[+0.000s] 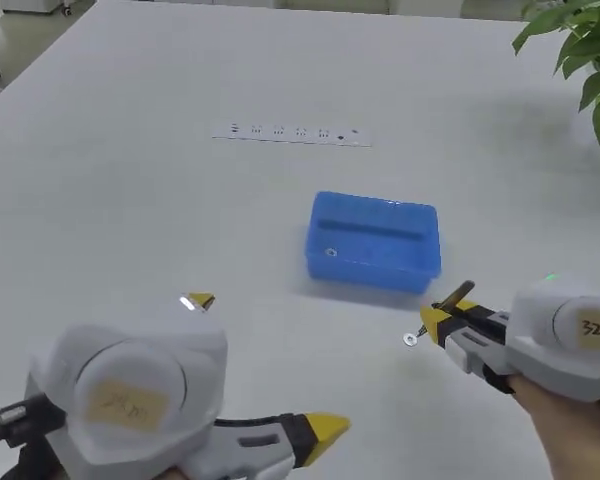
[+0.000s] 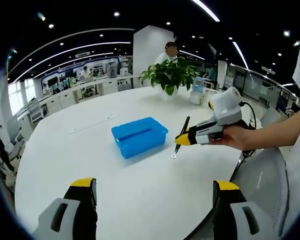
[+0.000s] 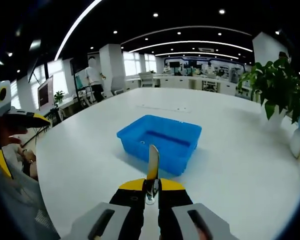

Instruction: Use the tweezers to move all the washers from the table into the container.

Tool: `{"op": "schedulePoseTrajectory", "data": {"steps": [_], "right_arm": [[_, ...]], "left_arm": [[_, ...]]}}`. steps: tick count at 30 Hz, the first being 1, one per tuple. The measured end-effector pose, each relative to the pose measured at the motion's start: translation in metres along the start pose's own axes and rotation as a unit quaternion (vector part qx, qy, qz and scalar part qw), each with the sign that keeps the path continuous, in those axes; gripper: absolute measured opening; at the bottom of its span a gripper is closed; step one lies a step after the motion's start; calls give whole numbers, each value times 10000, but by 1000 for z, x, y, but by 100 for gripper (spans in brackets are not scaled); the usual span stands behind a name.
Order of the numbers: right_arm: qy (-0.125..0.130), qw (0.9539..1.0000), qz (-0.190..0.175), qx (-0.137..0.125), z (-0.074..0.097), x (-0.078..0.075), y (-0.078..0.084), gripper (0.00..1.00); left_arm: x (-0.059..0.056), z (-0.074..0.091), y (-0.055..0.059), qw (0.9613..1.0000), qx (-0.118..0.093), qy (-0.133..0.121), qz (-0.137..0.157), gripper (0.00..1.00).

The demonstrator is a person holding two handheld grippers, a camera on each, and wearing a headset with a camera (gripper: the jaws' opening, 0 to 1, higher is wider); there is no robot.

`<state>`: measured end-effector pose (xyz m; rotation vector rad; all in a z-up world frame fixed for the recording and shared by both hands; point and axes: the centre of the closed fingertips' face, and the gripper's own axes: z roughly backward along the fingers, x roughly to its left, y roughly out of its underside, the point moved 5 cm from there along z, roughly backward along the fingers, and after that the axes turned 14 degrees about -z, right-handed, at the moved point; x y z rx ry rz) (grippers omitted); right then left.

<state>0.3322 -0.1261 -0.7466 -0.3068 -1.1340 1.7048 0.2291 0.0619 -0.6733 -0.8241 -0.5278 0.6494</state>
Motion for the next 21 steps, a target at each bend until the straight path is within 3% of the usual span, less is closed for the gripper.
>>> {"op": "schedulePoseTrajectory", "data": {"steps": [21], "right_arm": [[77, 9999, -142, 5, -7, -4, 7, 5]], "left_arm": [[5, -3, 0, 10000, 87, -9, 5, 99]]}}
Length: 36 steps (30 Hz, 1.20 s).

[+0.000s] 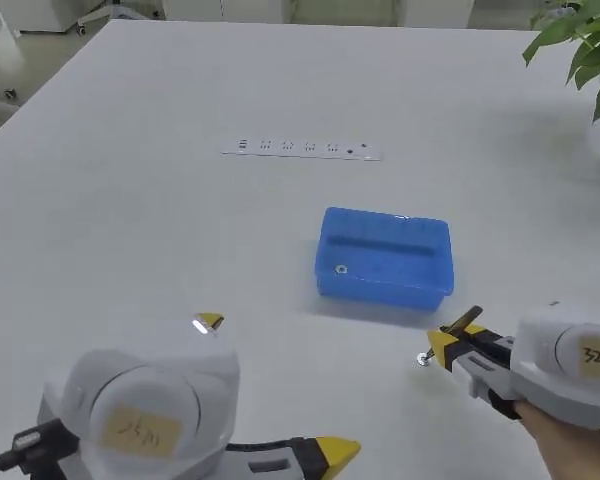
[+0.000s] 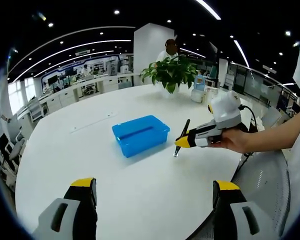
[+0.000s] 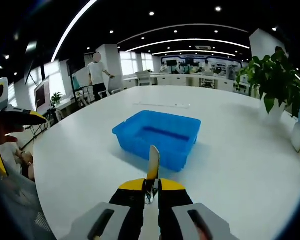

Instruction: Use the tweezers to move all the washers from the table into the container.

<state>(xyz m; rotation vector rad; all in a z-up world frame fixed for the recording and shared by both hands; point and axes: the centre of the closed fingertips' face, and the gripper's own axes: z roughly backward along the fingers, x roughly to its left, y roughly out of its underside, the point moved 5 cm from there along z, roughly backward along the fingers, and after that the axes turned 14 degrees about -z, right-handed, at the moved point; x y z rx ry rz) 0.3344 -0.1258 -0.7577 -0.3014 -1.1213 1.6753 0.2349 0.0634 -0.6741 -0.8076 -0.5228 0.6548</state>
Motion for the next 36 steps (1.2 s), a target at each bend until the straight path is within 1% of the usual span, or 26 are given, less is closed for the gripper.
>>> {"op": "schedulePoseTrajectory", "data": {"steps": [5, 11, 16, 19, 21, 23, 26, 31, 32, 36], "right_arm": [[51, 9999, 131, 16, -2, -1, -1, 5], [38, 9994, 328, 89, -3, 2, -2, 4], [23, 9990, 408, 165, -4, 3, -2, 4], [-2, 9991, 383, 184, -3, 5, -2, 4], [-8, 9991, 402, 120, -1, 8, -6, 4], [-42, 9992, 397, 15, 3, 12, -13, 4], [-96, 9991, 394, -134, 7, 16, -28, 4], [-212, 9977, 476, -443, 12, 24, -58, 4], [-219, 9975, 491, -469, 12, 24, -61, 4], [-275, 9957, 583, -664, 12, 29, -82, 4]], "left_arm": [[0, 1, 1, 10000, 7, -14, 19, 99], [1, 1, 1, 10000, -12, -25, 22, 99], [2, 1, 0, 10000, -39, -53, 11, 99], [3, 3, 1, 10000, -40, -67, 9, 99], [4, 4, 2, 10000, -30, -82, 5, 99], [6, 5, 2, 10000, -29, -87, 26, 99], [7, 6, -1, 9999, -87, -92, 91, 99], [6, 5, -2, 9999, -102, -102, 84, 99], [5, 4, -2, 9999, -101, -89, 81, 99], [4, 4, -1, 9999, -80, -62, 49, 99]]}}
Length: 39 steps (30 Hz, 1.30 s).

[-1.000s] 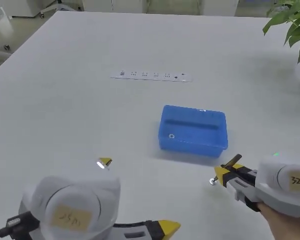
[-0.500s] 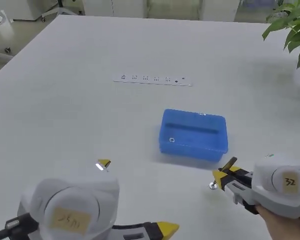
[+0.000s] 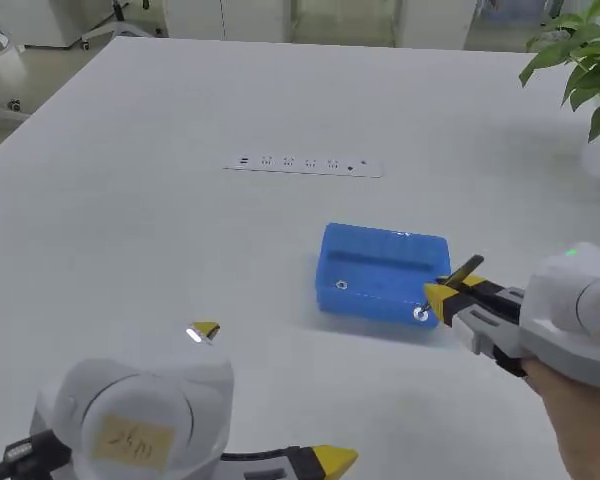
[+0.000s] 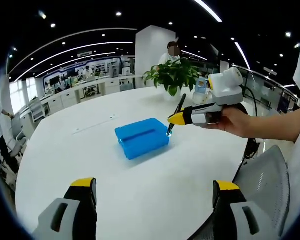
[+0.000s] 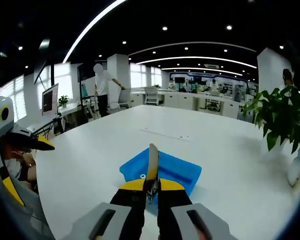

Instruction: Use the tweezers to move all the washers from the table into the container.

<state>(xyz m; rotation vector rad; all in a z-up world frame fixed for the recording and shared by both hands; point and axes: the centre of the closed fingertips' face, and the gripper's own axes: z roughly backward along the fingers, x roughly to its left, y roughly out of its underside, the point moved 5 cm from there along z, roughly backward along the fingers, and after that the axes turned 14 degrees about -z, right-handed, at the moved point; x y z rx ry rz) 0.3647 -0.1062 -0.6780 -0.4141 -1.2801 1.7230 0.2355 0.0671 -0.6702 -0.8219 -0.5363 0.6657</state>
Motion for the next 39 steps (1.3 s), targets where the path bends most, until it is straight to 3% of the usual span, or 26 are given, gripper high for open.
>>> {"op": "schedulePoseTrajectory", "data": {"steps": [4, 12, 23, 34, 39], "right_arm": [[-9, 9999, 44, -112, -10, -3, -13, 4], [89, 9998, 120, -88, -36, -16, -18, 4], [246, 9983, 164, 502, -70, -41, 14, 4], [296, 9960, 142, 830, -81, -47, 35, 4], [289, 9961, 76, 828, -79, -48, 34, 4]], "left_arm": [[1, 0, 0, 10000, 3, -20, -6, 99], [5, 2, 4, 10000, 58, -66, 11, 99], [8, 1, 7, 9999, 132, -64, 10, 99], [9, -1, 11, 9998, 201, -93, 15, 99], [10, 0, 12, 9997, 200, -109, 19, 99]]}}
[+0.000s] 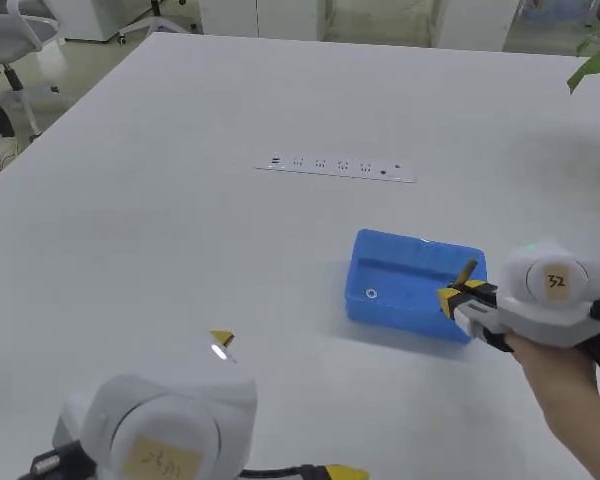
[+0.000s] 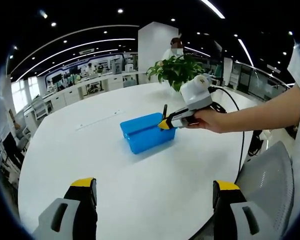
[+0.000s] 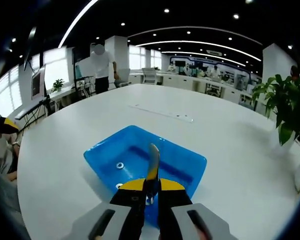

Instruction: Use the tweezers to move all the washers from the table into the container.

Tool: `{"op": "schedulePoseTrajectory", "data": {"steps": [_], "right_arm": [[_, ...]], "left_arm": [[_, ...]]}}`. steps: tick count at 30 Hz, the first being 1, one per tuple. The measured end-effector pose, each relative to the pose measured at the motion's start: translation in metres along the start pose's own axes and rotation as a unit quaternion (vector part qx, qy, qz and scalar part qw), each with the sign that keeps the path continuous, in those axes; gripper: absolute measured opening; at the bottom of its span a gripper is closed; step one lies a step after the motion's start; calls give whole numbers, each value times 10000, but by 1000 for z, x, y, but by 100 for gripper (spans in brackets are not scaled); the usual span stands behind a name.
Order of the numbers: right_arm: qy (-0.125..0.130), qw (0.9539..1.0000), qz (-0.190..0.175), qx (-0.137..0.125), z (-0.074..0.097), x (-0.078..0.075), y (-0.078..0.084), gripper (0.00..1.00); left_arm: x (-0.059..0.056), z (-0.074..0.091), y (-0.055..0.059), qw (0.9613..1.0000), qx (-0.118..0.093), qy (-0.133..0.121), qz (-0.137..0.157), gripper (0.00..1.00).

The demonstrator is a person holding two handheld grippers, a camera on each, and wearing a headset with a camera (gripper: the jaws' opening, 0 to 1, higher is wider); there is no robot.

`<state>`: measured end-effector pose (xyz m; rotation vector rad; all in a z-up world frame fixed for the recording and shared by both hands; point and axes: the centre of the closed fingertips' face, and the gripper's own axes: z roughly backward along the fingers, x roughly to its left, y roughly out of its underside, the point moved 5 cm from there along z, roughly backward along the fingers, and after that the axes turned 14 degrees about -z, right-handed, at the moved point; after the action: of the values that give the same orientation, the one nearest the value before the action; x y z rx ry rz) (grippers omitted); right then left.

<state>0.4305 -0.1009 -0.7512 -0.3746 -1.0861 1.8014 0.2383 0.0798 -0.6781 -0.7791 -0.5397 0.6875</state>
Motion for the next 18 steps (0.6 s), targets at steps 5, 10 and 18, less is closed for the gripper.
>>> {"op": "schedulePoseTrajectory", "data": {"steps": [5, 10, 18], "right_arm": [[0, 9998, -161, -148, 8, 0, -5, 5], [18, 9993, -139, -356, 20, 1, -16, 5], [-141, 9970, 11, -762, 54, 17, -35, 5]], "left_arm": [[1, 1, -3, 10000, -44, -24, -4, 99], [2, -1, -9, 9999, -111, -11, -96, 99], [4, -7, -32, 9986, -437, 101, -276, 91]]}}
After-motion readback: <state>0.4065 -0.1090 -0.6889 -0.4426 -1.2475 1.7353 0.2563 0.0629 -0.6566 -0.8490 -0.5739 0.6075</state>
